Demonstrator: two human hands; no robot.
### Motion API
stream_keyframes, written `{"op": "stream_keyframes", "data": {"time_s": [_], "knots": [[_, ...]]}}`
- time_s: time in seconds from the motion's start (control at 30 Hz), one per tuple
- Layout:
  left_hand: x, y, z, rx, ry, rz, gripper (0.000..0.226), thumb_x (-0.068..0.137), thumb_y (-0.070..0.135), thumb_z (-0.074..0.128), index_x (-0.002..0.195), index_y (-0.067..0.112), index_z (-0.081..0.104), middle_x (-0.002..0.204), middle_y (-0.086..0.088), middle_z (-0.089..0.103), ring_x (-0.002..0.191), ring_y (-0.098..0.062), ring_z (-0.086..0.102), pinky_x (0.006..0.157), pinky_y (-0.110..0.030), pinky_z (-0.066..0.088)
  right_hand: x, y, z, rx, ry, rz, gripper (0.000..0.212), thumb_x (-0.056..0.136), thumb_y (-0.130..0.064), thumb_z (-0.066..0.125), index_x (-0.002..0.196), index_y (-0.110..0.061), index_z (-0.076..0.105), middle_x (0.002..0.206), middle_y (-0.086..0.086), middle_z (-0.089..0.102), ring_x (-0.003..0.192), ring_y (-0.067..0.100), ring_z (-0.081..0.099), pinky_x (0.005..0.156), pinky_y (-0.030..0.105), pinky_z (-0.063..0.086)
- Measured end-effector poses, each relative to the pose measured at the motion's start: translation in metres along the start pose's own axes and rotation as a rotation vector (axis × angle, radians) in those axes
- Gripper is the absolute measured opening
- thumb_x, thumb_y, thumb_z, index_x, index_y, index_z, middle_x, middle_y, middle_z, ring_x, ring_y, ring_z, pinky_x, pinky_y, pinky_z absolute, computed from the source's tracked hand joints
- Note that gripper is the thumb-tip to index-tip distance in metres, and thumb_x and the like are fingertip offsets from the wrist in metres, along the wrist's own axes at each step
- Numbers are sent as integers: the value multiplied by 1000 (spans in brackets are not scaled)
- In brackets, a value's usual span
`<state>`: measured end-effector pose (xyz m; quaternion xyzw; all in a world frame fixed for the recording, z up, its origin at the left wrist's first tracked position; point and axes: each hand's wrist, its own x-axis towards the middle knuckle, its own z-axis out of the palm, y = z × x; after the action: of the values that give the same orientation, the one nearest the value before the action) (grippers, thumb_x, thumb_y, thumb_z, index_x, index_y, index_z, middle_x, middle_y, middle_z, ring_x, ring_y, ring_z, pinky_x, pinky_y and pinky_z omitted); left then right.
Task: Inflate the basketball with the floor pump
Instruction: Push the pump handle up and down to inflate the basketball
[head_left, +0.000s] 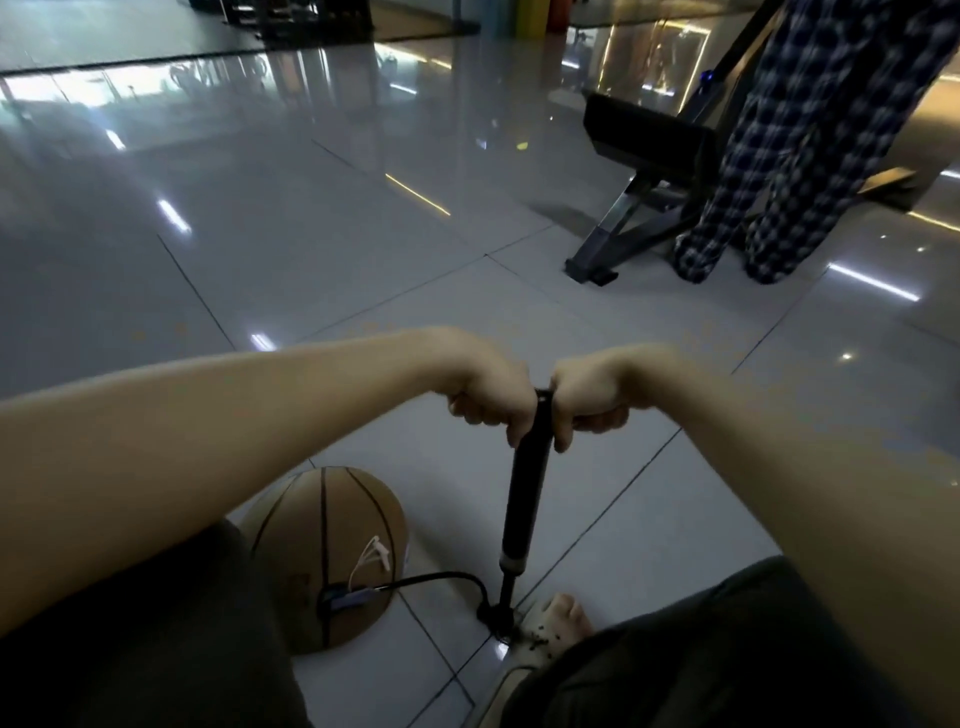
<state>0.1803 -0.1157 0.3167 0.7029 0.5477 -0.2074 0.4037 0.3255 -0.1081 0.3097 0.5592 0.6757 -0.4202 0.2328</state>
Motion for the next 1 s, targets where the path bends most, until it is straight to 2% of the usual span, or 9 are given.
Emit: {"op": "stream_keyframes", "data": {"time_s": [0.17,0.33,0.47,0.53,0.6,0.7,0.8,0.9,1.0], "knots": [[47,-27,47,-33,98,9,13,79,13,73,71,8,64,55,-4,49,48,-21,41,47,-28,35,63,25,42,27,55,-49,5,68,-5,71,73,-6,71,47,4,42,46,21,32,49,29,26],[74,-40,106,-81,112,-39,14,79,13,70,69,10,61,62,-6,58,55,-24,53,50,-30,40,106,45,83,-44,-63,-75,11,58,-14,73,65,-6,71,60,11,49,61,25,39,58,35,30],[73,-40,129,-89,147,8,19,90,18,62,73,10,58,68,-4,56,59,-20,52,48,-29,38,109,47,105,-85,-47,-63,12,69,-11,77,65,-8,66,66,11,57,62,25,49,58,34,38],[60,-40,133,-94,142,27,15,91,19,64,80,8,63,70,-2,57,67,-24,56,53,-30,41,97,41,112,-130,-37,-60,13,72,-11,78,68,-8,65,68,11,60,62,24,53,59,34,42],[47,-40,133,-88,111,9,10,88,19,67,83,11,65,70,-4,61,69,-26,57,58,-31,43,81,29,115,-158,-45,-38,16,76,-10,77,69,-8,63,64,10,56,55,23,49,54,32,39],[22,-37,112,-74,53,-66,14,83,21,70,75,12,63,63,-7,55,50,-22,46,50,-29,37,51,4,93,-200,-79,-10,10,83,-10,73,80,-6,65,56,8,47,45,21,38,49,30,31],[-7,-27,60,-87,77,-60,21,84,20,74,72,11,58,60,-4,48,48,-20,38,49,-27,32,14,-18,43,-161,-58,-33,7,83,-8,72,77,-8,67,49,2,38,42,18,29,46,28,23],[-33,-14,3,-132,76,-19,27,86,15,73,67,13,53,52,0,40,46,-18,32,49,-27,25,-19,-31,-4,-81,0,-64,16,80,-5,71,69,-10,61,50,1,35,44,17,26,48,27,20],[-29,-11,-12,-135,47,-11,27,86,13,72,67,15,53,54,1,37,47,-17,29,50,-28,22,-20,-27,-17,-38,13,-83,17,79,-4,71,67,-11,60,53,1,34,46,17,25,49,27,19]]}}
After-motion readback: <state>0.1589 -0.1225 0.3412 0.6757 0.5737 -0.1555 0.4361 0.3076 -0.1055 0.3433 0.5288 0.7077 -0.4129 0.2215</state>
